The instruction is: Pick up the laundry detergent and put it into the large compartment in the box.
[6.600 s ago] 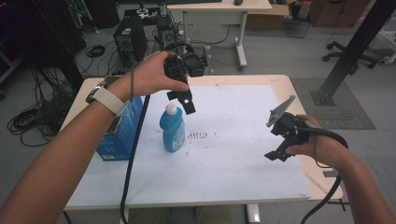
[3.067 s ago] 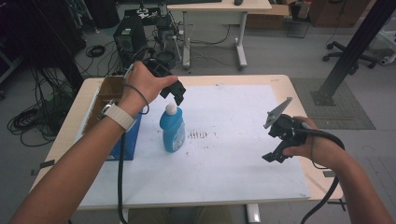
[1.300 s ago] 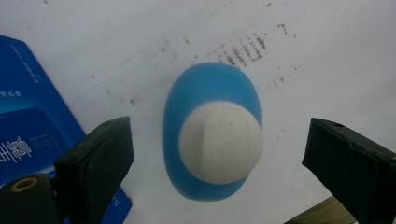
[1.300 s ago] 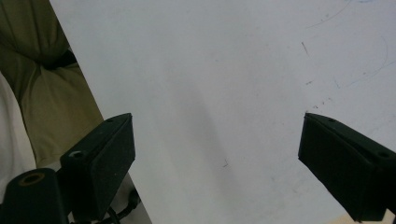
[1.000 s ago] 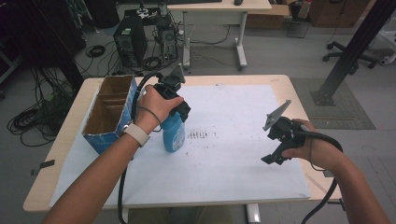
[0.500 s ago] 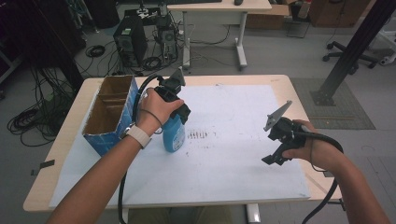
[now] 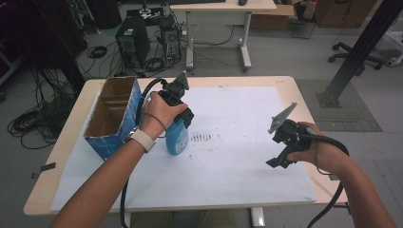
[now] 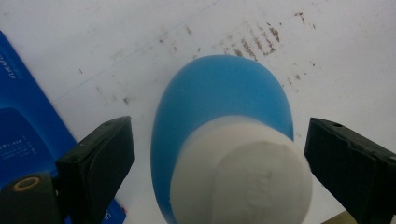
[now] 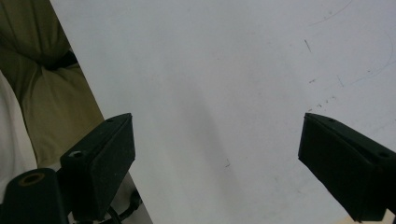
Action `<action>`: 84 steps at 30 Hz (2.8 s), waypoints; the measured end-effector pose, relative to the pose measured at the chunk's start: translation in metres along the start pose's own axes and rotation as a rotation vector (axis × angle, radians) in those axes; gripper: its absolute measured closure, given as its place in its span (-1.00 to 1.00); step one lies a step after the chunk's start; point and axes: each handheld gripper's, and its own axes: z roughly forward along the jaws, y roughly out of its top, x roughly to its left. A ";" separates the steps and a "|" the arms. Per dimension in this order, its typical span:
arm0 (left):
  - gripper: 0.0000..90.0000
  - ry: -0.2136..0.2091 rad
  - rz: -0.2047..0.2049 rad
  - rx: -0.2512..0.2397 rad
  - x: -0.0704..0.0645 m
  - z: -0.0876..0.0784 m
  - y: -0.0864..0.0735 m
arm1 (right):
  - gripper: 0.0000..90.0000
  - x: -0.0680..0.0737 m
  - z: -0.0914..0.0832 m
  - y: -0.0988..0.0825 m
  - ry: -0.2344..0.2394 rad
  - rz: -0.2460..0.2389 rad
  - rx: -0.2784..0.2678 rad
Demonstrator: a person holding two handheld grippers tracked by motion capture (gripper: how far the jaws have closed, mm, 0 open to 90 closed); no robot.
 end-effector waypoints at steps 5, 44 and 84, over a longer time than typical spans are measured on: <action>-0.77 0.006 -0.002 0.002 0.001 0.002 0.000 | -0.76 -0.001 0.000 -0.001 -0.002 0.004 0.002; -0.18 -0.013 0.022 -0.011 0.002 0.003 0.001 | -0.76 -0.001 0.002 -0.005 0.001 0.013 -0.001; -0.17 -0.028 0.002 -0.027 0.010 -0.010 -0.002 | -0.76 0.000 0.000 -0.004 -0.003 0.011 -0.006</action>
